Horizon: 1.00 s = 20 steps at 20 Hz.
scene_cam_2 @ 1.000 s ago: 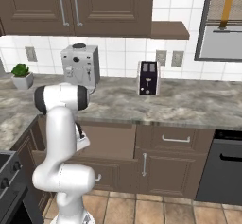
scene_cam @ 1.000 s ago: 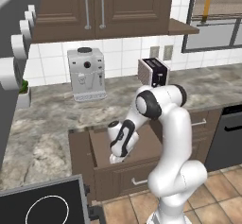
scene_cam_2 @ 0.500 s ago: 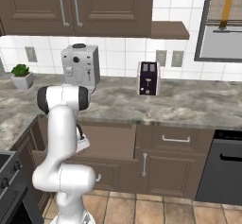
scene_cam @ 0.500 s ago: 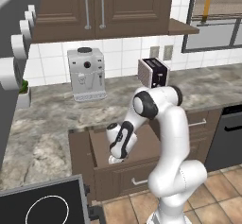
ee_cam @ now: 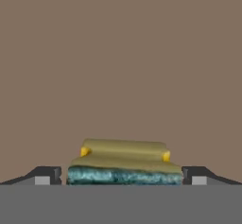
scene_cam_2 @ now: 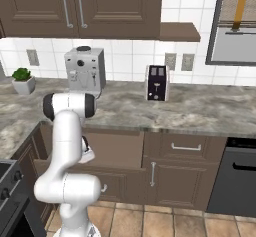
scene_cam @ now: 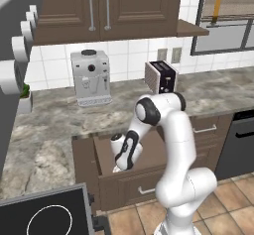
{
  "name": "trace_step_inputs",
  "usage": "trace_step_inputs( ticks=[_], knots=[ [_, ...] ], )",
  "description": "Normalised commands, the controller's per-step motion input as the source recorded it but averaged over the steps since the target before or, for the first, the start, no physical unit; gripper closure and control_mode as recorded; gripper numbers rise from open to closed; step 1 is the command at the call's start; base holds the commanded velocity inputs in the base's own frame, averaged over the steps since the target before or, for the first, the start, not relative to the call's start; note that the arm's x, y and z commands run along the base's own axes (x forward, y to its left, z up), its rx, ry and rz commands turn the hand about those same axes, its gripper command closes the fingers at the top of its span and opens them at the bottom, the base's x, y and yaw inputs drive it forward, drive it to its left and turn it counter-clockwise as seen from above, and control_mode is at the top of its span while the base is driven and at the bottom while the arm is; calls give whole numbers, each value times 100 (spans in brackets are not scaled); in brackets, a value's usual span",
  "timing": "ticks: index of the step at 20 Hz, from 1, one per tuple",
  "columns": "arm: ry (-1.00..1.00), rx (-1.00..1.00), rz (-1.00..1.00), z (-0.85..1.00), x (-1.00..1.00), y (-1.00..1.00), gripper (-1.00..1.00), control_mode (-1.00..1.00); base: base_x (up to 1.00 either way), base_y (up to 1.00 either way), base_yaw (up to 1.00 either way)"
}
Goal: Restock the sink supplies by placing the sponge and soap dispenser on the counter and next to the sink. Make sure the soap dispenser is upright.
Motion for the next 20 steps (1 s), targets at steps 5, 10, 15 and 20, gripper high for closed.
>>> trace_step_inputs(
  ticks=[5, 10, 15, 20],
  knots=[
    [0, 0, 0, -34, 0, 12, 100, -100, 0, 0, 0],
    [0, 0, 0, -28, 0, 8, 100, -100, 0, 0, 0],
    [1, 0, 0, -8, 0, 1, 100, -100, 0, 0, 0],
    [2, 0, 0, 0, 2, 0, 100, -100, 0, 0, 0]
  ],
)
